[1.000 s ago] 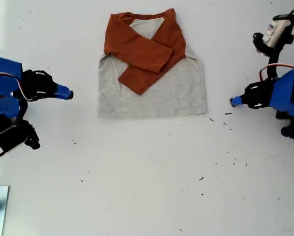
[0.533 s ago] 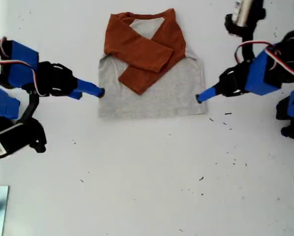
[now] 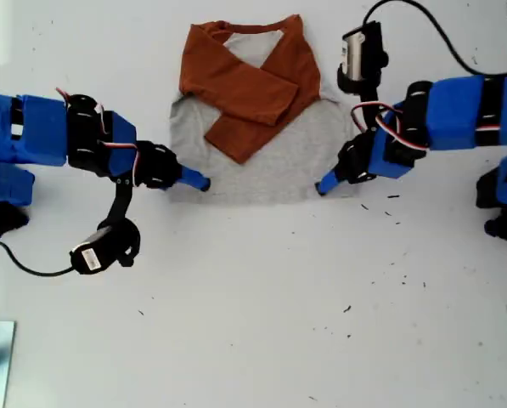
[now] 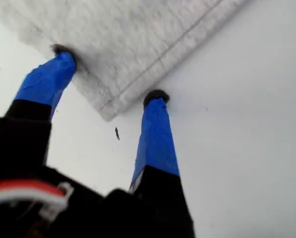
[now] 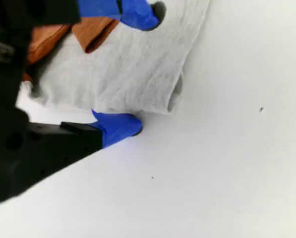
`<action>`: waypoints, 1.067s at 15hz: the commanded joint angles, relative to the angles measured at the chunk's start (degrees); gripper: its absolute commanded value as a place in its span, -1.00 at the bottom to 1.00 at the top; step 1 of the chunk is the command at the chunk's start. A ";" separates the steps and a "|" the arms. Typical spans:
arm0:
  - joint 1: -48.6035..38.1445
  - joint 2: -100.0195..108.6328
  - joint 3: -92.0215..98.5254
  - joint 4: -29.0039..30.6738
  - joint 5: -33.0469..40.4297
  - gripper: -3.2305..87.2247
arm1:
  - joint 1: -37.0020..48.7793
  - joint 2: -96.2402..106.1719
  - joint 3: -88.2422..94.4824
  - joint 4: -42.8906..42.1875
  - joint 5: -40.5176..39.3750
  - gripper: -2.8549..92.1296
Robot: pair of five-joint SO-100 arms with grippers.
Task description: Fold t shirt
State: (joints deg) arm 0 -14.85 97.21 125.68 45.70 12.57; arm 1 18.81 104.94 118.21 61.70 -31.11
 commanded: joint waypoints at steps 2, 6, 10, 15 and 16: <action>-1.85 -5.71 -3.78 -1.41 0.09 -0.94 | 0.18 -12.04 -5.19 -5.36 2.29 -0.87; 2.29 -0.44 -6.94 0.26 -1.23 -0.94 | -3.52 -5.10 -4.66 -5.36 1.14 -0.87; 14.50 4.13 -10.90 2.02 -5.10 -0.94 | -13.27 16.08 1.05 1.05 2.55 -0.88; 28.30 7.65 -12.92 -0.18 -12.74 -0.94 | -31.90 22.15 1.32 -2.81 16.17 -0.88; 28.65 10.28 -13.01 -0.18 -12.66 -0.94 | -31.90 19.86 -2.11 -3.16 15.21 -0.88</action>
State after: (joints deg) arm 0 11.95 101.87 115.22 46.58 0.88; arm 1 -11.95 125.42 121.82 60.29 -16.17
